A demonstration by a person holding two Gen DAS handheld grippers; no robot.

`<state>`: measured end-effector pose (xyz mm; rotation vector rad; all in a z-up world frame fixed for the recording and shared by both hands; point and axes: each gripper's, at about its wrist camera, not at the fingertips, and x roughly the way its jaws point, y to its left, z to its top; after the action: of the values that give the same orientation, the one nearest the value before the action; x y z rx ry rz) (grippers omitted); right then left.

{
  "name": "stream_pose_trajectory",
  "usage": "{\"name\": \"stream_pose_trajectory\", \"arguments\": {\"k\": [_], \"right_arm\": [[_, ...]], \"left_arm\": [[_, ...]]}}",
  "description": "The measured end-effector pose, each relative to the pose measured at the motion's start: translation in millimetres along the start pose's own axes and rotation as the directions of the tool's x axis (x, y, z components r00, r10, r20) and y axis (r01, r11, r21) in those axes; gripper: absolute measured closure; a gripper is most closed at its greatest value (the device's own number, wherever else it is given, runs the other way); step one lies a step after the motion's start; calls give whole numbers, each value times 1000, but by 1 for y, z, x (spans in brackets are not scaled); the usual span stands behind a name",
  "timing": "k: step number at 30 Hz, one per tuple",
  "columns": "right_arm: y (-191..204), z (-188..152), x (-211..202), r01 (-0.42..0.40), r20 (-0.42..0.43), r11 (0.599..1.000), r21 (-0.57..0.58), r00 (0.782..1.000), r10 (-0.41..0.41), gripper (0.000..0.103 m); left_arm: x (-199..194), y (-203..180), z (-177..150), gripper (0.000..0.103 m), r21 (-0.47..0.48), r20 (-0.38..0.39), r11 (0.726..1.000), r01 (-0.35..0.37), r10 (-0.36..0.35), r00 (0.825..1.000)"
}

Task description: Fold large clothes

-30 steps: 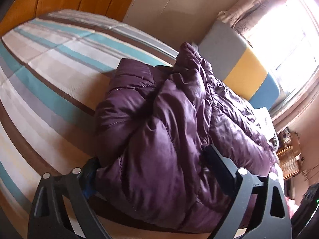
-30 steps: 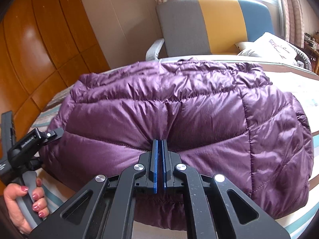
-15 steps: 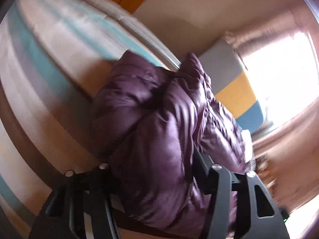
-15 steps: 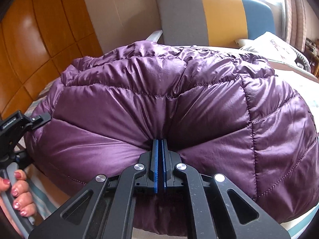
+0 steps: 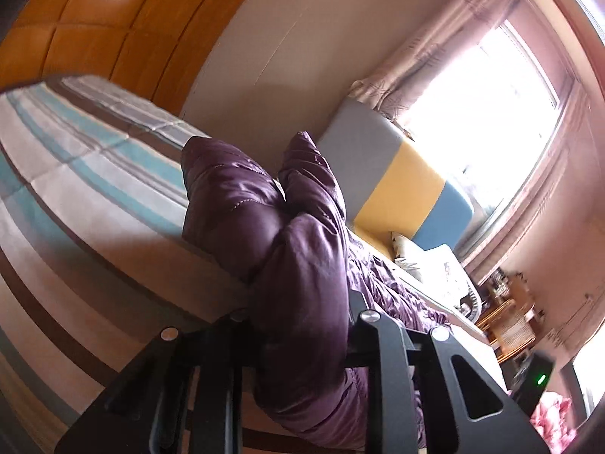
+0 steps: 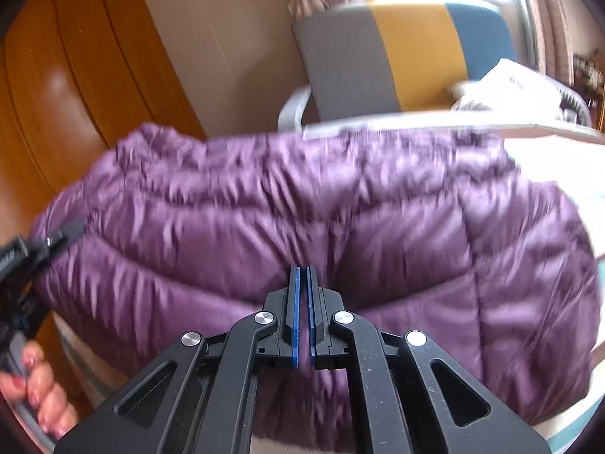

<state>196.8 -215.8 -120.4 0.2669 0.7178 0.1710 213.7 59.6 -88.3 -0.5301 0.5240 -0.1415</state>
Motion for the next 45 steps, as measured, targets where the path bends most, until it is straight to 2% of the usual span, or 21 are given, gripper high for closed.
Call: {"name": "stream_pose_trajectory", "arguments": {"k": [3,6,9,14,16,18,20,24,26,28,31,33,35,39,45], "right_arm": [[4,9,19,11,-43,1000,-28,999,-12,100],[5,4,42,37,-100,999,-34,994,-41,100],[3,1,50,44,-120,998,-33,992,-48,100],[-12,4,27,-24,-94,999,44,995,28,100],[-18,-2,5,-40,-54,996,74,998,44,100],[-19,-13,-4,-56,-57,995,86,997,61,100],[-20,-28,1,-53,-104,995,89,993,62,100],[-17,-34,9,-41,-102,999,32,994,44,100],[-23,-30,4,-73,-103,994,78,991,81,100],[-38,-26,-12,-102,-45,982,160,993,110,100],[-63,-21,-46,-53,65,974,219,997,40,100],[-81,-16,-63,24,95,973,231,994,-47,100],[-99,-14,-75,104,99,964,243,986,-131,100],[-131,-20,-93,186,103,938,294,969,-225,100],[-153,-28,-104,233,93,910,344,955,-280,100]], "left_arm": [[2,4,4,82,-4,-10,1000,-14,14,1000],[4,5,6,82,-7,-14,1000,-12,12,1000],[1,-7,0,82,35,0,999,-3,3,1000],[-6,-15,0,82,72,26,997,-11,10,1000],[-9,-18,1,82,79,32,997,-8,5,999],[-12,-23,1,82,92,38,996,-10,6,999],[-14,-30,-1,82,105,46,994,-3,-2,999],[-20,-52,-5,81,169,60,986,9,-19,998],[-23,-64,-4,81,214,72,977,0,-16,997],[-25,-77,-4,81,252,80,968,-4,-17,997],[-27,-98,-7,80,292,85,957,-2,-24,996],[-28,-113,-11,79,333,91,943,-1,-31,995],[-29,-126,-16,78,372,96,928,-2,-36,995],[-29,-152,-24,76,419,86,908,23,-65,994],[-21,-187,-39,75,501,45,863,58,-93,995]]}}
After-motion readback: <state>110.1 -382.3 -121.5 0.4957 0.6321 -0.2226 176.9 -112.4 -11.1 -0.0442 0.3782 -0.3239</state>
